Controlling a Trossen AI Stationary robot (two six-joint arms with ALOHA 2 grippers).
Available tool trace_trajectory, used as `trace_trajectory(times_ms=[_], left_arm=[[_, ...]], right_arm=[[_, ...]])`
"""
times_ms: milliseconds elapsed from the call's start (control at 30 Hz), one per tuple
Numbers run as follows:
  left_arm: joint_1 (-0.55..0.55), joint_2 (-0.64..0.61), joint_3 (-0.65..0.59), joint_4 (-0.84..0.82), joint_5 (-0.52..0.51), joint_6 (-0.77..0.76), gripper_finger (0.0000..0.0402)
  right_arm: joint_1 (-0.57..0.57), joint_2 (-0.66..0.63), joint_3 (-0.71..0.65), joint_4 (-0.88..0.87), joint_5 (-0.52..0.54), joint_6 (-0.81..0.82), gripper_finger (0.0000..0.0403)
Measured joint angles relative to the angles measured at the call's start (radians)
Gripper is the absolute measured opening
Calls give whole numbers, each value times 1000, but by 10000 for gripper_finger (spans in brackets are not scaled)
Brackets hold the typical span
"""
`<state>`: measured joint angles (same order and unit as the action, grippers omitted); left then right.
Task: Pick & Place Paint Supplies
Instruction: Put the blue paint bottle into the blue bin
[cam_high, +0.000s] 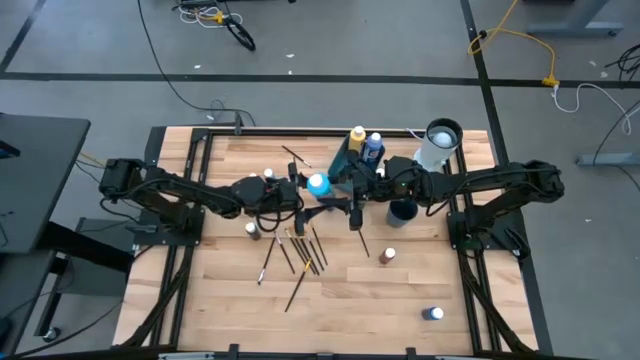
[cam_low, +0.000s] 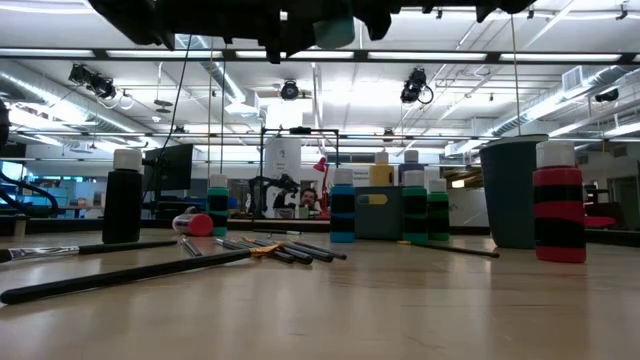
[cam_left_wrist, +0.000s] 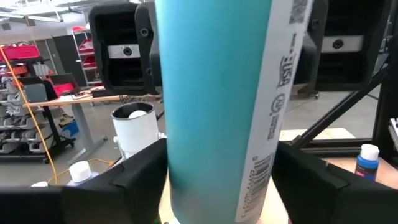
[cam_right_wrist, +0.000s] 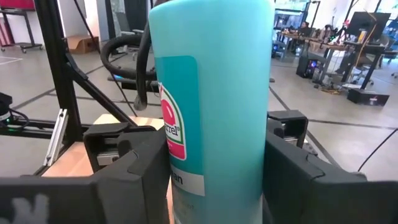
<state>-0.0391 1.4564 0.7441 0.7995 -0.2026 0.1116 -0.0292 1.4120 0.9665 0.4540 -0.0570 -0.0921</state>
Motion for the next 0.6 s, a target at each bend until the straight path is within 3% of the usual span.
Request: trace_trajectory(times_ms=[233, 400, 600], left_arm=[[1, -2, 0, -18, 16, 0, 201], [2, -3, 0, -27, 29, -6, 208], [4, -3, 0, -86, 16, -62, 206]], right_arm=[[0, 1, 0, -4, 23, -6, 204], [1, 1, 0, -2, 30, -54, 231], [1, -16, 0, 31, 115, -163, 274]])
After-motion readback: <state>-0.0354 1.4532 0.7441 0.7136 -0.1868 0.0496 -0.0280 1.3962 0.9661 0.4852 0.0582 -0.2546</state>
